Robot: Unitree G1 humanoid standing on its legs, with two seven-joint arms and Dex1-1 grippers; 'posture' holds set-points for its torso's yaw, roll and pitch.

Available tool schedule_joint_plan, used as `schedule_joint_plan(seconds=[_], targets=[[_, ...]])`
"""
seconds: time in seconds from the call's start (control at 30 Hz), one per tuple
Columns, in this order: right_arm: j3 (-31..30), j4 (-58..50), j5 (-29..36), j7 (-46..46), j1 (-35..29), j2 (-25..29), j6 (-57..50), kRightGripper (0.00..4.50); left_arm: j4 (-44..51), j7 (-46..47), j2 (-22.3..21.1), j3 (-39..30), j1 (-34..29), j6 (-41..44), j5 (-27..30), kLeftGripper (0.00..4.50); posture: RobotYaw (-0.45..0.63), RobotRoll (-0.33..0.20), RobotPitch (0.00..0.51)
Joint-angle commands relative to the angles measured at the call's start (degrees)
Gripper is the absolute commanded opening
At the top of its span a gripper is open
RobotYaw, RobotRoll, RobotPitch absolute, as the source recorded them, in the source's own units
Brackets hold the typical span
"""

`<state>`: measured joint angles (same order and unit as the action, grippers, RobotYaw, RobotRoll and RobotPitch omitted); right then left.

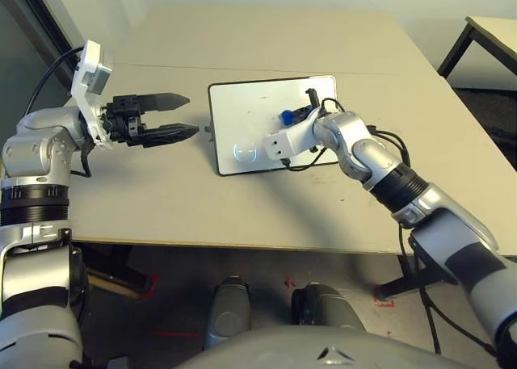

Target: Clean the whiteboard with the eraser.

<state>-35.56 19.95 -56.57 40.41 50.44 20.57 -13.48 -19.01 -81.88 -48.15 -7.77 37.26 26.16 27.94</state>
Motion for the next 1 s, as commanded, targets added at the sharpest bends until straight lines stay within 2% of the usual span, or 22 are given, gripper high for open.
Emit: schedule_joint_plan(seconds=[0.03, 0.13, 0.3, 0.5, 0.57, 0.7, 0.8, 1.0], targets=[[3.06, -1.06, 2.05, 2.02, -3.25, 2.71, -2.85, 0.24, -0.73, -0.55, 0.11, 0.93, 0.57, -0.5, -0.46, 4.5, 0.28, 0.0, 0.007], [11.07, -9.31, 9.83, 8.91, -5.98, 0.94, -12.28, 0.24, -0.42, -0.47, 0.14, 0.9, 0.33, -0.41, -0.4, 4.5, 0.29, 0.0, 0.007], [22.18, -17.12, 19.82, 16.12, -5.79, 0.85, -29.0, 0.24, -0.19, -0.41, 0.15, 0.86, -0.01, -0.3, -0.4, 4.5, 0.28, 0.0, 0.013], [32.59, -18.08, 29.62, 16.08, -5.62, 2.92, -49.82, 0.23, -0.6, -0.4, 0.33, 0.98, 0.07, -0.54, -0.57, 4.5, 0.27, 0.0, 0.02], [36.05, -16.0, 32.35, 13.46, -6.61, 2.64, -55.39, 0.23, -0.66, -0.39, 0.52, 1.07, 0.06, -0.63, -0.6, 4.5, 0.27, 0.0, 0.023], [41.9, -11.54, 35.85, 4.33, -8.21, 0.52, -59.55, 0.23, -0.82, -0.44, 0.81, 1.24, 0.14, -0.72, -0.67, 4.5, 0.26, 0.0, 0.026], [48.16, -7.24, 38.06, -4.16, -7.3, -2.9, -62.25, 0.23, -0.92, -0.56, 0.83, 1.36, 0.29, -0.72, -0.75, 4.5, 0.26, 0.0, 0.028], [56.11, 0.29, 43.83, -14.62, -4.87, -5.34, -63.25, 0.23, -0.52, -0.58, 0.55, 1.34, 0.29, -0.37, -0.57, 4.5, 0.27, 0.0, 0.028]])
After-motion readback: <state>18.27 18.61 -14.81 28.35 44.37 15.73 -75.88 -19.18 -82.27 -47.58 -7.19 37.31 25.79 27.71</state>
